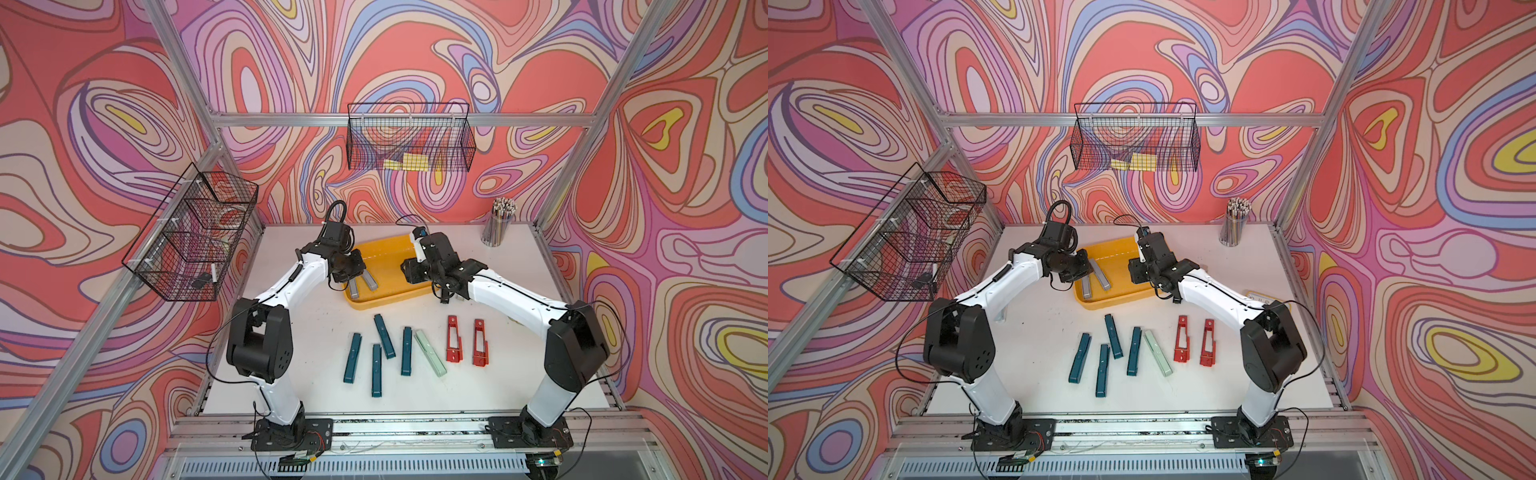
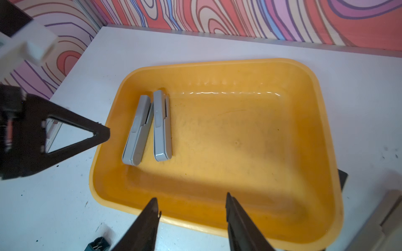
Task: Put the pruning pliers into the storage box
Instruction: Place the pruning pliers in the storage box, then adjust the pruning pliers in the storage box.
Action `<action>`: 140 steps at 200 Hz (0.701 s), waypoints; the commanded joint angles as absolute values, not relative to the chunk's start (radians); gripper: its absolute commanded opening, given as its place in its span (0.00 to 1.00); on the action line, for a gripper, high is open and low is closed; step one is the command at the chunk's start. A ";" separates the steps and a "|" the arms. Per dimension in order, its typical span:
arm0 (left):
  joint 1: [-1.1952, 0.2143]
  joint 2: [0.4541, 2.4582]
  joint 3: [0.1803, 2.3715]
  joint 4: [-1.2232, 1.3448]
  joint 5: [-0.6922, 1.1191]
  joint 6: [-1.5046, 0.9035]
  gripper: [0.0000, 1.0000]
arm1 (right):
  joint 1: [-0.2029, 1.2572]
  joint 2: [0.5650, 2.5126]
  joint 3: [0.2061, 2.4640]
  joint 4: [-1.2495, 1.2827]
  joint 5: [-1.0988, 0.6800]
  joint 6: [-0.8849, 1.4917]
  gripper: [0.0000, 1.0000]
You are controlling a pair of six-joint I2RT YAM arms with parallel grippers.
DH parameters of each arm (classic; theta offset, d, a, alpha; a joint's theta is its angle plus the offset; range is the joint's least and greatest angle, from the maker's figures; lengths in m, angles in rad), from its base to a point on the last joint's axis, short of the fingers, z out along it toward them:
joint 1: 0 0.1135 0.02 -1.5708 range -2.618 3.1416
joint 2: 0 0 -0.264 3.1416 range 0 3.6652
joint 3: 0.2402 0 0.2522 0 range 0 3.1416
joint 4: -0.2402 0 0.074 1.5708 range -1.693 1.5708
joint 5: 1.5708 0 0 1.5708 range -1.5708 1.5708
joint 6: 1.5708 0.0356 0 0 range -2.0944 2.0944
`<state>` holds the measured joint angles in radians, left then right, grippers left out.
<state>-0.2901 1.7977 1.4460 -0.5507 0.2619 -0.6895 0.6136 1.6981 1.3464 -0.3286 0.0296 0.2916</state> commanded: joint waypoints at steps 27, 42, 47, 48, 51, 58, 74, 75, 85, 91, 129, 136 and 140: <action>-0.370 1.942 1.574 -0.539 0.164 -0.810 0.02 | 0.555 1.569 1.175 -0.327 0.015 0.309 0.55; -0.382 1.990 1.618 -0.546 0.141 -0.834 0.00 | 0.526 1.541 1.131 -0.326 0.009 0.305 0.56; -0.385 2.002 1.631 -0.548 0.128 -0.840 0.00 | 0.515 1.530 1.116 -0.323 0.005 0.305 0.57; -0.387 2.006 1.635 -0.549 0.127 -0.841 0.00 | 0.513 1.528 1.112 -0.322 0.004 0.304 0.57; -0.388 2.015 1.641 -0.551 0.120 -0.846 0.00 | 0.508 1.521 1.103 -0.320 0.002 0.304 0.58; -0.393 2.034 1.663 -0.559 0.109 -0.853 0.00 | 0.496 1.508 1.081 -0.315 -0.001 0.304 0.61; -0.397 2.079 1.716 -0.591 0.081 -0.862 0.00 | 0.472 1.476 1.042 -0.300 -0.011 0.303 0.65; -0.397 2.083 1.718 -0.594 0.079 -0.862 0.00 | 0.471 1.475 1.041 -0.300 -0.011 0.302 0.66; -0.398 2.108 1.748 -0.607 0.068 -0.862 0.00 | 0.460 1.464 1.027 -0.297 -0.016 0.302 0.67; -0.398 2.123 1.764 -0.618 0.059 -0.862 0.00 | 0.455 1.461 1.020 -0.293 -0.018 0.301 0.69; -0.398 2.199 1.869 -0.690 0.009 -0.855 0.00 | 0.429 1.466 1.018 -0.275 -0.049 0.299 0.76; -0.398 2.213 1.889 -0.709 0.000 -0.854 0.00 | 0.428 1.469 1.021 -0.275 -0.055 0.299 0.76; -0.398 2.221 1.904 -0.722 -0.006 -0.854 0.00 | 0.427 1.470 1.022 -0.275 -0.058 0.299 0.77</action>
